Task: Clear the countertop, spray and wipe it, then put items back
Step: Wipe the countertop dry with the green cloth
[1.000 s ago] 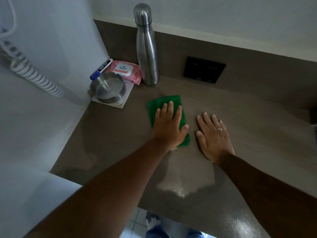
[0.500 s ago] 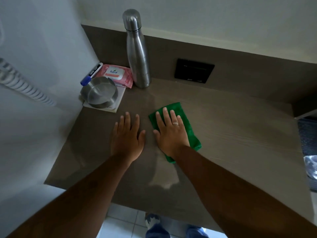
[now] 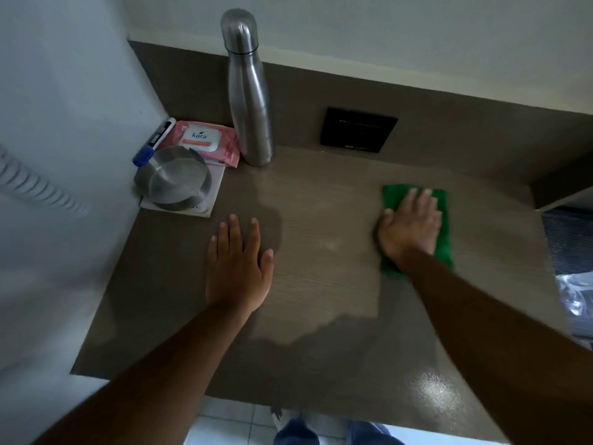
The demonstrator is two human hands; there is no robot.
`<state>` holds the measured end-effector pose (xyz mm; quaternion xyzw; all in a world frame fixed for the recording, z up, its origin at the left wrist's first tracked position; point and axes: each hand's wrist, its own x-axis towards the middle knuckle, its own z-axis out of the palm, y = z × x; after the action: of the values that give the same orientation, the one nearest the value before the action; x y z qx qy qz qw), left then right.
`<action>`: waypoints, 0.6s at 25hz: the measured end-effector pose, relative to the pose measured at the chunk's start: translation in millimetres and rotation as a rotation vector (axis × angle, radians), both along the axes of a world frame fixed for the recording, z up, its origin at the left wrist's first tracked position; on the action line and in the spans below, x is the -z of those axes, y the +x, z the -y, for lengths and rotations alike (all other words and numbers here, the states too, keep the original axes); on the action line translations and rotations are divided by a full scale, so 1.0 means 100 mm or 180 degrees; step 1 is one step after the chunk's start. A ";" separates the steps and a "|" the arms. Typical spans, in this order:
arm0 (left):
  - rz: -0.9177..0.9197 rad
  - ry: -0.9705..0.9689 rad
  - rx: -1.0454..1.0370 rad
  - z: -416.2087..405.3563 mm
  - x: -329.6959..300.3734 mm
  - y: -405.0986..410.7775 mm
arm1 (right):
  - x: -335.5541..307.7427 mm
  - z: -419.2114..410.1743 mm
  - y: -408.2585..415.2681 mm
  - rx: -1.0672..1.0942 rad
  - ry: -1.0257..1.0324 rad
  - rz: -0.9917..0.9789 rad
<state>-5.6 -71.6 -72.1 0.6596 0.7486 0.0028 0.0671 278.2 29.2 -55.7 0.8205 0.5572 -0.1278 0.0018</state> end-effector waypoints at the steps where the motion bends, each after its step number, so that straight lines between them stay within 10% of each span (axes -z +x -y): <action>1: 0.0018 0.0037 0.0013 0.01 0.00 0.00 | 0.05 0.22 -0.33 -0.0476 0.0042 0.0025; 9: 0.0075 -0.0193 0.0045 0.02 -0.12 0.01 | -0.16 2.26 -0.26 -0.3569 -0.0106 0.0236; 15: 0.0544 -0.0043 0.1290 0.10 -0.41 0.35 | -0.47 2.36 0.27 -0.1736 -0.0106 -0.0203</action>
<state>28.9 -81.2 -31.2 0.7935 0.5923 0.0401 0.1339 305.0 -206.5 -8.7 0.6355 0.7552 -0.1575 0.0320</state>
